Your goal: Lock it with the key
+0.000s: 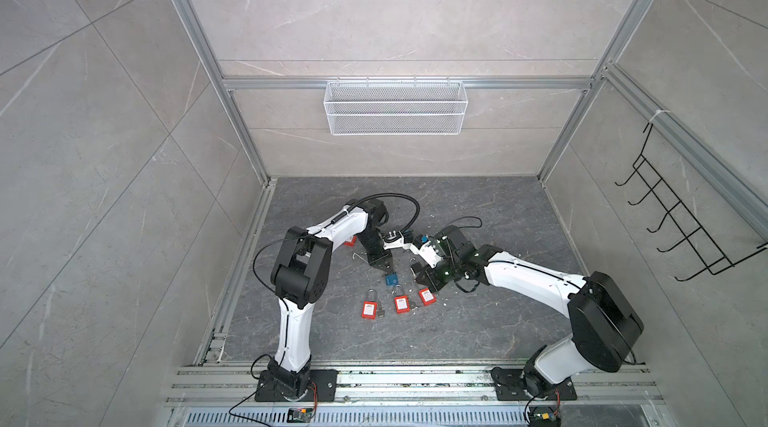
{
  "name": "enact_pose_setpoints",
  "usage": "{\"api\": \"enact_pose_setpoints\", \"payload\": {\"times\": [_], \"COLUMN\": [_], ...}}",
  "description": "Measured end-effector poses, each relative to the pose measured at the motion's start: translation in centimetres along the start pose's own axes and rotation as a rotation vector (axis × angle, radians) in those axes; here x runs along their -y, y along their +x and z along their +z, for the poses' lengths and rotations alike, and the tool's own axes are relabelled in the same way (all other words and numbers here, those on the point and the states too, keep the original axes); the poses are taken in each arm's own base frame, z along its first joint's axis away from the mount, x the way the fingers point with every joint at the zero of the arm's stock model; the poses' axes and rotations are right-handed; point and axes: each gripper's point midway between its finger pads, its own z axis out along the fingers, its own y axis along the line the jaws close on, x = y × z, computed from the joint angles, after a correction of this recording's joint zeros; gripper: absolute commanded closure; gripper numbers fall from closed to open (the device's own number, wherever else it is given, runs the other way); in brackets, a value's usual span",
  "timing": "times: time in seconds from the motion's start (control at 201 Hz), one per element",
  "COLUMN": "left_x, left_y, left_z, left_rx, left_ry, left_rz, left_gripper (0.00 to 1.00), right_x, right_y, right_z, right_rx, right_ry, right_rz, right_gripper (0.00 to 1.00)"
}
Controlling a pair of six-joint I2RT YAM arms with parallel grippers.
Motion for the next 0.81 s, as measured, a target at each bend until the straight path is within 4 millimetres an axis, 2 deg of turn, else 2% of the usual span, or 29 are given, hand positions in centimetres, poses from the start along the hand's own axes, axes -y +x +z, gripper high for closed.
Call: {"api": "enact_pose_setpoints", "payload": {"times": [0.025,0.07,0.095,0.115,0.244,0.334,0.398,0.528,0.592,0.697,0.807], "left_x": [-0.2,-0.5,-0.8,-1.0,-3.0,-4.5,-4.8,-4.1,-3.2,-1.4,0.1], "left_y": [0.0,0.0,0.0,0.0,-0.2,-0.4,-0.3,0.2,0.3,1.1,2.7], "left_z": [-0.1,-0.3,-0.4,-0.5,-1.8,-3.8,-5.7,-10.0,-11.2,-12.0,-11.9], "left_rx": [0.004,0.012,0.017,0.023,0.081,0.163,0.226,0.35,0.407,0.491,0.53], "left_ry": [-0.005,-0.013,-0.017,-0.023,-0.088,-0.187,-0.262,-0.433,-0.487,-0.541,-0.57], "left_rz": [-0.002,-0.013,-0.019,-0.021,-0.068,-0.114,-0.146,-0.23,-0.268,-0.346,-0.43], "left_gripper": [0.54,0.5,0.32,0.3,0.29,0.29,0.29,0.29,0.3,0.3,0.3], "right_x": [0.0,0.0,0.1,0.1,0.3,0.5,0.7,1.1,1.4,2.0,2.6], "right_y": [-0.2,-0.4,-0.5,-0.6,-0.9,-1.0,-1.1,-1.9,-2.3,-2.1,-1.3], "right_z": [0.1,0.4,0.5,0.7,1.7,2.3,2.7,4.1,4.9,6.1,7.0], "right_rx": [-0.001,-0.005,-0.009,-0.011,-0.04,-0.066,-0.086,-0.124,-0.142,-0.182,-0.224], "right_ry": [-0.002,-0.004,-0.007,-0.009,-0.016,-0.014,-0.012,-0.012,-0.009,-0.004,0.008], "right_rz": [0.003,0.012,0.018,0.021,0.056,0.081,0.094,0.114,0.122,0.139,0.156], "right_gripper": [1.0,1.0,1.0,1.0,1.0,1.0,1.0,1.0,1.0,1.0,1.0]}}
